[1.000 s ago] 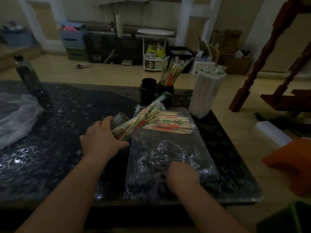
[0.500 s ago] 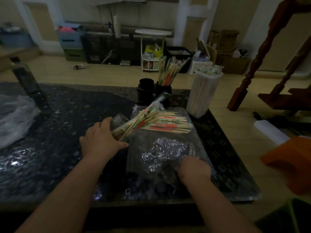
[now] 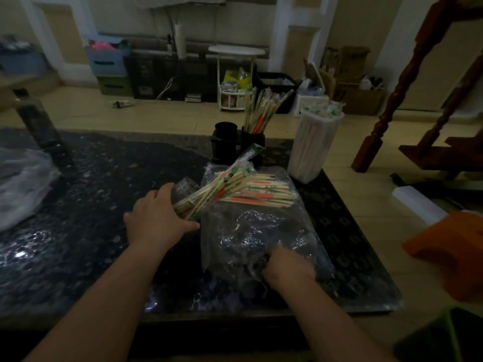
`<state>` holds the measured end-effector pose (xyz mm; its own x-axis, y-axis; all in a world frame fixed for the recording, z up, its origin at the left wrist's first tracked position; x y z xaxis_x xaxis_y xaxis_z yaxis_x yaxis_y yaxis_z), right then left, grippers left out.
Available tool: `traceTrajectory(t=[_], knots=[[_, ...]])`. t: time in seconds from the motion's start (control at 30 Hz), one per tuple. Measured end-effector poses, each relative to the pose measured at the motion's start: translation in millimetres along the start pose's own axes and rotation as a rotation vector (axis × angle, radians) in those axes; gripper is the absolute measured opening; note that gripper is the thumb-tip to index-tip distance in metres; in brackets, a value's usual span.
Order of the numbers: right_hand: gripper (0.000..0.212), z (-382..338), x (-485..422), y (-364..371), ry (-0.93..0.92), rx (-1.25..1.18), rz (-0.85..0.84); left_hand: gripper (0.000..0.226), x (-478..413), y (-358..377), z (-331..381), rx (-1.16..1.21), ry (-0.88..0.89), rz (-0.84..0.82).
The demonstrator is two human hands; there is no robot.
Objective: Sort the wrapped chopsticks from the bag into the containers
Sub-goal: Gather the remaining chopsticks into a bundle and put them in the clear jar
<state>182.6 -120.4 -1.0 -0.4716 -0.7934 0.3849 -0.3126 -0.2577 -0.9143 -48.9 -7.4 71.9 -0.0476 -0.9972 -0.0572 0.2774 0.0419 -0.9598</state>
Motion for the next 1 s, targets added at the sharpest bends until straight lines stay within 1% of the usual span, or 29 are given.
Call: traceTrajectory(t=[0.03,0.13,0.23,0.27,0.33,0.4,0.47,0.6,0.73,0.87,1.0], knots=[[0.045,-1,1,2,-0.014,-0.022,0.003,0.106,0,0,1,0.0,0.001,0.0],[0.047,-1,1,0,-0.043,-0.053,0.072,0.106,0,1,1,0.009,-0.001,-0.004],[0.06,1,0,-4,-0.051,-0.044,0.13,0.106,0,1,0,0.013,0.001,-0.003],[0.061,1,-1,-4,-0.063,-0.041,0.135,0.106,0,2,0,0.011,-0.001,-0.002],[0.053,-3,-1,-5,-0.127,-0.004,0.139,0.106,-1,2,1,0.003,-0.004,0.002],[0.038,-8,-1,-3,-0.223,0.037,0.118,0.106,-1,3,1,-0.003,-0.006,0.006],[0.031,-12,1,-2,-0.294,0.041,0.088,0.106,-1,3,1,-0.007,-0.005,0.008],[0.03,-15,3,-2,-0.334,0.046,0.109,0.106,-1,4,1,-0.009,-0.005,0.009],[0.037,-16,4,-4,-0.356,-0.004,0.114,0.107,-2,4,0,-0.003,-0.007,-0.004],[0.03,-19,5,-19,-0.364,0.005,0.215,0.107,-2,2,-1,0.003,-0.004,-0.002],[0.037,-21,15,-31,-0.355,0.026,0.256,0.108,-2,2,1,-0.002,-0.009,-0.01]])
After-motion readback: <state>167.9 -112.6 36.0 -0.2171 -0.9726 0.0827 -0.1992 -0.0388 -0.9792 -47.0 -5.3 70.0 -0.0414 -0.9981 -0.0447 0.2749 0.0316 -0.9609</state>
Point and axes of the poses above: each hand's wrist, its own x-axis away from the middle knuckle, its own y-axis out of the palm, z = x × y, the point moved 5 cm from there along -x, towards the middle knuckle, and after that the axes turned 2 degrees about -x, right-handed, at the moved point
